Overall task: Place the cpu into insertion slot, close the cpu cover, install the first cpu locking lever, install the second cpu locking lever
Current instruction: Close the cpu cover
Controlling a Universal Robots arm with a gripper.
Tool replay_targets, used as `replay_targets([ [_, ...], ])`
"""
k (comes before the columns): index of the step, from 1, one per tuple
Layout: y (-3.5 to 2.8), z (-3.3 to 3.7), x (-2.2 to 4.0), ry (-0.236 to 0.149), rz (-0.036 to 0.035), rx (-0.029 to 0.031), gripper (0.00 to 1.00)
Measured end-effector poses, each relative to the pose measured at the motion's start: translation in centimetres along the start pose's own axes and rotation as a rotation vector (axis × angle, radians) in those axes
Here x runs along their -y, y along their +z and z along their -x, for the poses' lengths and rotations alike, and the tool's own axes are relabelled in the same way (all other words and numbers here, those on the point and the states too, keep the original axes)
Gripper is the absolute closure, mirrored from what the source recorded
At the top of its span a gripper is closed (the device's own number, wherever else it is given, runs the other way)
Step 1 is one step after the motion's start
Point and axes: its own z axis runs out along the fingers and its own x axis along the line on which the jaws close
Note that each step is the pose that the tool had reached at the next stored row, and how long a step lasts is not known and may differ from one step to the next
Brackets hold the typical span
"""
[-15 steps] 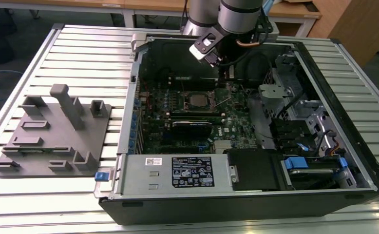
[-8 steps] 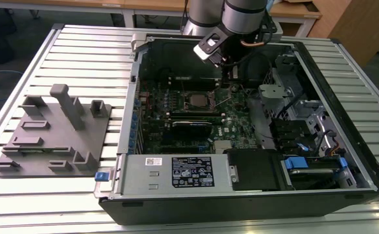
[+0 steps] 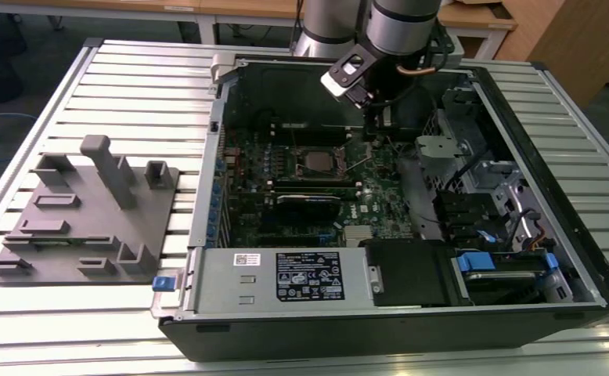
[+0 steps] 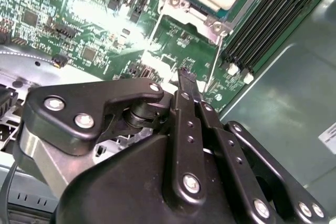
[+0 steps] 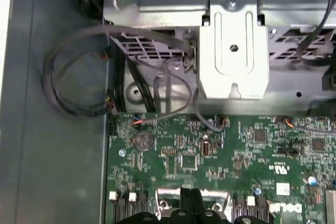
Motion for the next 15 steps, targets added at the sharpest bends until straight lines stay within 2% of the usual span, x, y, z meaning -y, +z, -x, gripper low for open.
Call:
replay_targets([
  [15, 0.15, -0.11, -2.24, 0.000, 0.0000, 0.0000, 0.89],
])
